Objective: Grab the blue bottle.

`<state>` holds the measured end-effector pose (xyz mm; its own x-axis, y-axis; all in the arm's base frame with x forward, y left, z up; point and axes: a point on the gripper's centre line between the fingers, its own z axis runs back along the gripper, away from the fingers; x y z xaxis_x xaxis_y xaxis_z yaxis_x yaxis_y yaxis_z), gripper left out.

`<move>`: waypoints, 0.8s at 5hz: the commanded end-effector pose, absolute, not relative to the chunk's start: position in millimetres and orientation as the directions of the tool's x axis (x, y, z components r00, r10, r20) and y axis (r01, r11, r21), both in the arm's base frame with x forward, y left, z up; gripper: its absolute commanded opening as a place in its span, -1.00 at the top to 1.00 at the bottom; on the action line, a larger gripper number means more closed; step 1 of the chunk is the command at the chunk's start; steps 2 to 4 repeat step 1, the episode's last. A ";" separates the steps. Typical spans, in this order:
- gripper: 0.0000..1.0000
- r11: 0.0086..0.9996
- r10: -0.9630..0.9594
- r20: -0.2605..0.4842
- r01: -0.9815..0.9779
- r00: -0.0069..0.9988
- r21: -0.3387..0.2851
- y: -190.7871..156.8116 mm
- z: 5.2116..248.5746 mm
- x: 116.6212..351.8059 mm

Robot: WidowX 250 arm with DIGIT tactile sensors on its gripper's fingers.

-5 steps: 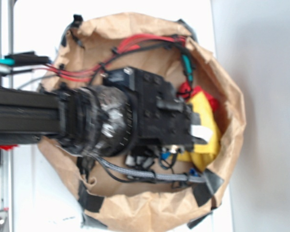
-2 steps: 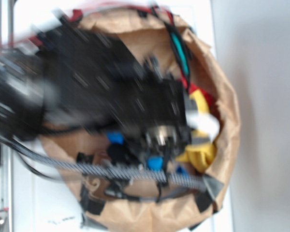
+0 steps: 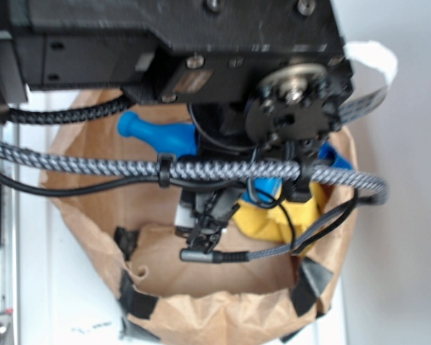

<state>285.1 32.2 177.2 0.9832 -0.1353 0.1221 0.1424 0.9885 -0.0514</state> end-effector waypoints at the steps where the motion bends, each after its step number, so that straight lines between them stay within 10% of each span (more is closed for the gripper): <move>1: 1.00 0.998 -0.066 0.271 0.059 0.960 0.032 39.8 212.2 269.5; 4: 1.00 0.998 -0.066 0.271 0.059 0.960 0.032 39.8 212.2 269.5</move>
